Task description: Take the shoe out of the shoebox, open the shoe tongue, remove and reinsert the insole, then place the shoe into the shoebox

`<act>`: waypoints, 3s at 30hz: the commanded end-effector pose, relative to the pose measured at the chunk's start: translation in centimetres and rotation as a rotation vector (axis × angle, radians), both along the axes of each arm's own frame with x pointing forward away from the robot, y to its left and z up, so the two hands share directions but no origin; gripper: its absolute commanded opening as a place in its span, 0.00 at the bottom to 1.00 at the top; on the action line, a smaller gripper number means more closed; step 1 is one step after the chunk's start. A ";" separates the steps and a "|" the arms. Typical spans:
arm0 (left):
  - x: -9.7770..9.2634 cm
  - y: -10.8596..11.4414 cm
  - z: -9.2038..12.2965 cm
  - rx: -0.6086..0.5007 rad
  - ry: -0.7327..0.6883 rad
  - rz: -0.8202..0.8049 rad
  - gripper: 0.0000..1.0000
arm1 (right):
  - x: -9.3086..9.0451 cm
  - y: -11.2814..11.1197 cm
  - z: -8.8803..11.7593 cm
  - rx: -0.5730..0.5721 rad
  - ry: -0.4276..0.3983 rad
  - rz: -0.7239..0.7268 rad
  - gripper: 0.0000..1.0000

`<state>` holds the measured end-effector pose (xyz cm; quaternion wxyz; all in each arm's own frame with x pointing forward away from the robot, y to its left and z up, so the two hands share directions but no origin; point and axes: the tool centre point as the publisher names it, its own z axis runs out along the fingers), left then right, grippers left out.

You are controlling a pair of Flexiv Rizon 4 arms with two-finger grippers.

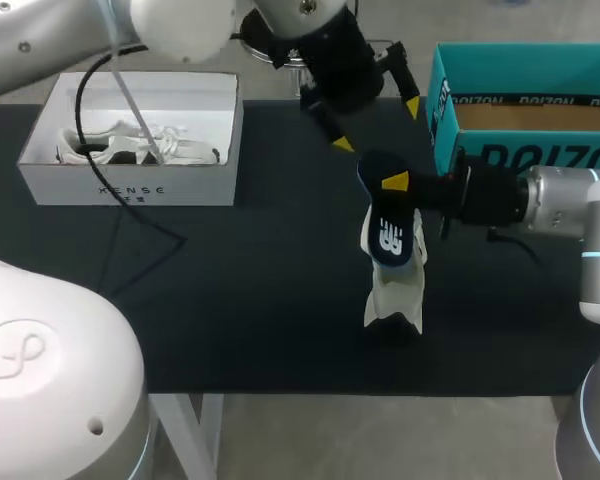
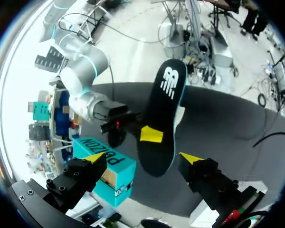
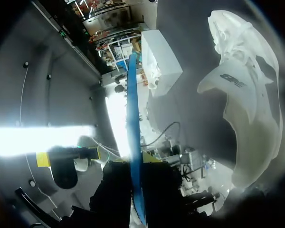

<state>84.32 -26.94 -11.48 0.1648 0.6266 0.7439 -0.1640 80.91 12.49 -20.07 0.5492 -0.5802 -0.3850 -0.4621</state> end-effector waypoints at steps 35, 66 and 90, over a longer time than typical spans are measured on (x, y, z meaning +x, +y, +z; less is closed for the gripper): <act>-1.0 7.6 2.7 -0.702 0.171 0.246 1.00 | 0.0 0.0 0.0 -0.002 0.000 -0.001 0.00; -5.4 8.2 -4.6 -0.985 0.299 0.311 1.00 | 0.0 0.0 0.0 -0.002 0.000 -0.001 0.00; -7.2 1.1 -9.2 -1.046 0.352 0.239 1.00 | 0.0 0.0 0.0 -0.002 0.000 -0.001 0.00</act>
